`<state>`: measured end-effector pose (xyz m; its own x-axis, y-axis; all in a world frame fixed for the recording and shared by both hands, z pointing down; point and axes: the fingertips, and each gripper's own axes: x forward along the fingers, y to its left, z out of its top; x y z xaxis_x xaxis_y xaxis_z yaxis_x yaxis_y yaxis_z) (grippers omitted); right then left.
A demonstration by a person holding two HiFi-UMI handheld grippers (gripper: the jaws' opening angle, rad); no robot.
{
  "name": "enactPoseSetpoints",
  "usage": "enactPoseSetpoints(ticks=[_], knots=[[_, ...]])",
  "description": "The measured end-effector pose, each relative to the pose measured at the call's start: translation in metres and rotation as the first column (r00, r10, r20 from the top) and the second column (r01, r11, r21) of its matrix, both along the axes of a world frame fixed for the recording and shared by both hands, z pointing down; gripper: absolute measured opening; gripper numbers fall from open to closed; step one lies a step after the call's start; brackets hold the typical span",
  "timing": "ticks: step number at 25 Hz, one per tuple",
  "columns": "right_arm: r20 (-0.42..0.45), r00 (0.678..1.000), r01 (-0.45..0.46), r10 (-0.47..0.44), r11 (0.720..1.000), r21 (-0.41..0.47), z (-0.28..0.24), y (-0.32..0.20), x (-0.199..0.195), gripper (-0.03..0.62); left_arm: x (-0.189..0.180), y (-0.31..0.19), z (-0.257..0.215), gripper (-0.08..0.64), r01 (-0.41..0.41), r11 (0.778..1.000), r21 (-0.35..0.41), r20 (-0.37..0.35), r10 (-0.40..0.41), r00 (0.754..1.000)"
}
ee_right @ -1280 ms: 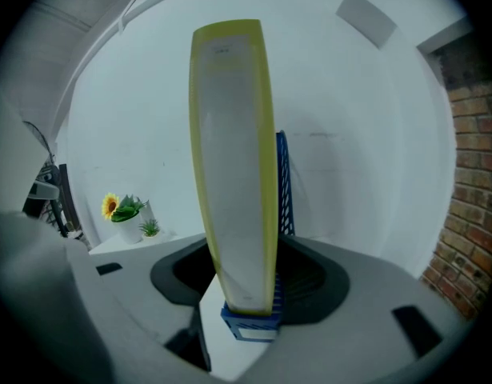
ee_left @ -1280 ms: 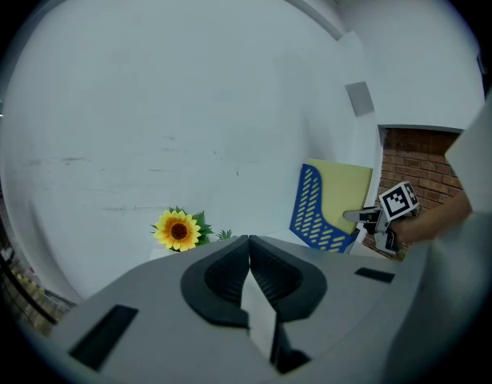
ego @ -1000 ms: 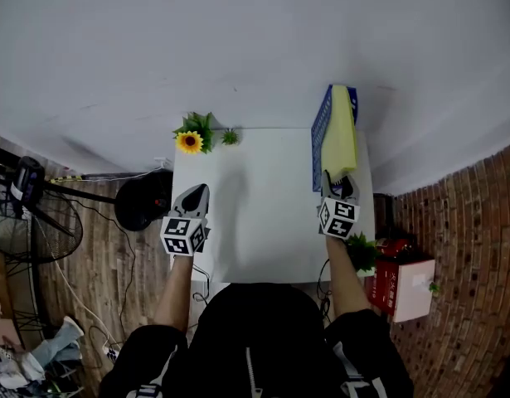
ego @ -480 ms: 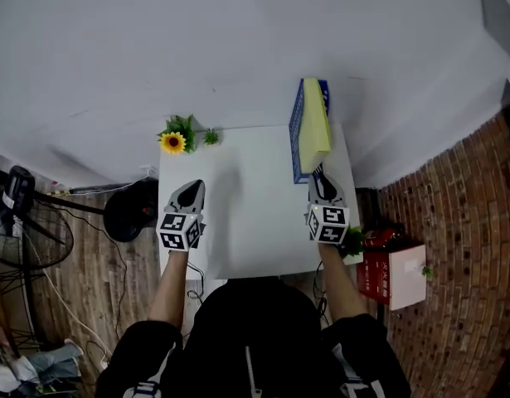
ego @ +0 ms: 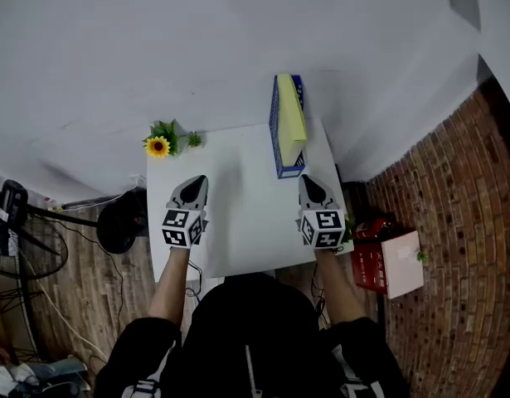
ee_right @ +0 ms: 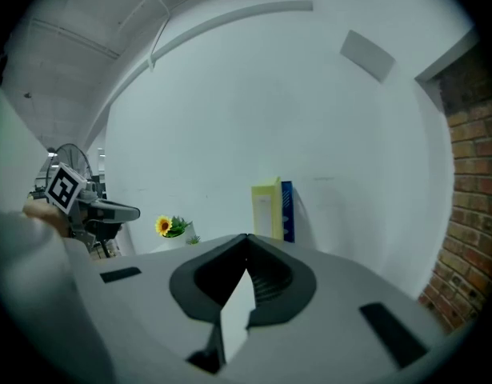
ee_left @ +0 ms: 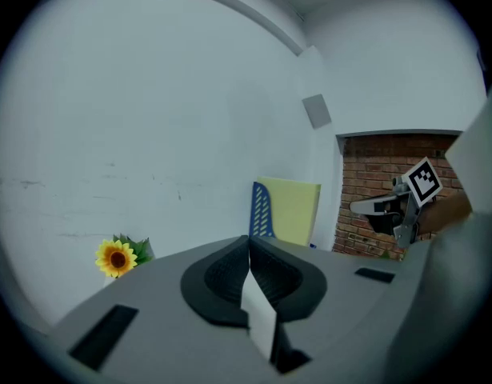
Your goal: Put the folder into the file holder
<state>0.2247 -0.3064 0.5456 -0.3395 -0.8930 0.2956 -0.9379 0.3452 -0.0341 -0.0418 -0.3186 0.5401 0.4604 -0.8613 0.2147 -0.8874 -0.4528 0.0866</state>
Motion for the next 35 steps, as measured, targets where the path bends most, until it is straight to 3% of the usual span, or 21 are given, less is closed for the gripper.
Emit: enactPoseSetpoints(ticks=[10, 35], knots=[[0.022, 1.000, -0.005, 0.004, 0.997, 0.079, -0.040, 0.017, 0.005, 0.009, 0.034, 0.002, -0.009, 0.023, -0.060, 0.998, 0.011, -0.019, 0.060, 0.998], [-0.008, 0.999, -0.038, 0.038, 0.999, 0.011, -0.008, 0.018, 0.015, 0.009, 0.041, -0.002, -0.001, 0.023, -0.067, 0.998, -0.012, -0.035, 0.066, 0.997]])
